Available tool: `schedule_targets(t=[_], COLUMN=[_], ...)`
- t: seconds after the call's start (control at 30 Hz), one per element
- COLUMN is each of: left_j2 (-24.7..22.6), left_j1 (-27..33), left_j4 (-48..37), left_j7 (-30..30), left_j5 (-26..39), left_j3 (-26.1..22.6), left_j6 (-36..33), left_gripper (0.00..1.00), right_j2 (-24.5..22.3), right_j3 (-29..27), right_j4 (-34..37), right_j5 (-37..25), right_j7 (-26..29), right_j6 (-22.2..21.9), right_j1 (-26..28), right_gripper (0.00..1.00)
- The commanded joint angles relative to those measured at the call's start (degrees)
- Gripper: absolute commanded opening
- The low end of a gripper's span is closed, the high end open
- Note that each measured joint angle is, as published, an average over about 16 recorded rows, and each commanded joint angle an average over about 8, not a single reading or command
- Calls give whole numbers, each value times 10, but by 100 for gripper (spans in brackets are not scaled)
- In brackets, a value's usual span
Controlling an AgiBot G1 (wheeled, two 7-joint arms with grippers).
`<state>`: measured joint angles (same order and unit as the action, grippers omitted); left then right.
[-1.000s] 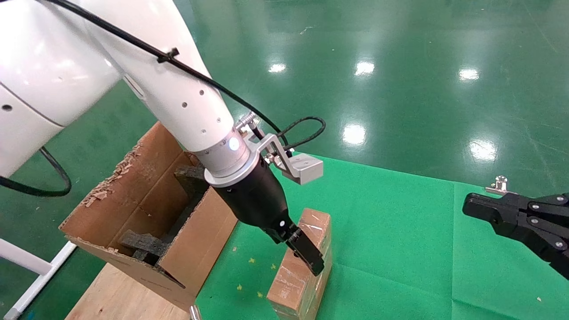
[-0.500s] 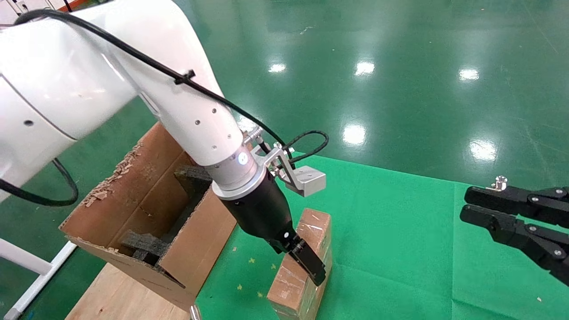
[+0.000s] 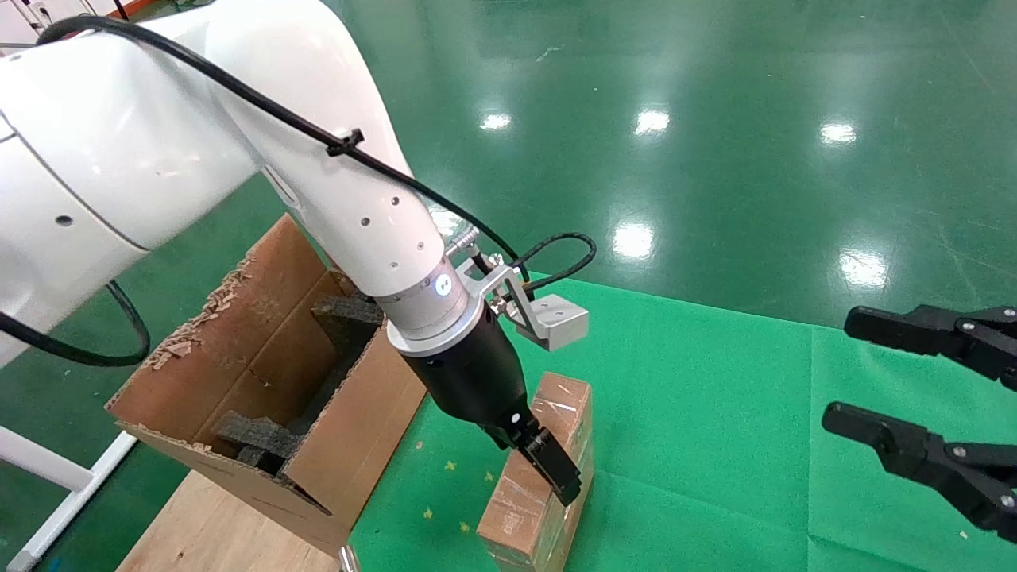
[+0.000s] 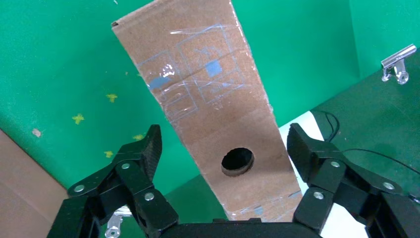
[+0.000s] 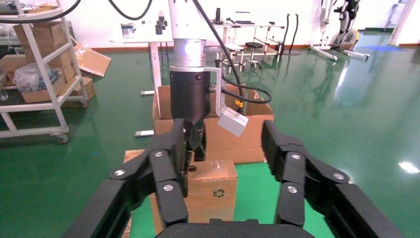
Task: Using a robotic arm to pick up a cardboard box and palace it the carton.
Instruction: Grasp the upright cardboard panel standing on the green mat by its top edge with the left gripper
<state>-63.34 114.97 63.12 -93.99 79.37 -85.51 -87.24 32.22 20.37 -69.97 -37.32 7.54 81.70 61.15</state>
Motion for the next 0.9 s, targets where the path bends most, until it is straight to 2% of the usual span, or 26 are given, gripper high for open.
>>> schedule_targets(t=[0.03,0.9], left_j2=[1,5], left_j1=[0,3], left_j4=[0,0], left_j7=[0,2], left_j5=[-1,-4], left_j3=[0,4], left_j6=[0,-1], left_gripper=[0,0], right_j2=[0,0], right_j3=[0,0], right_j4=[0,0], right_j5=[0,0], right_j7=[0,0], right_j6=[0,0], right_j1=[0,0], right_gripper=[100,100])
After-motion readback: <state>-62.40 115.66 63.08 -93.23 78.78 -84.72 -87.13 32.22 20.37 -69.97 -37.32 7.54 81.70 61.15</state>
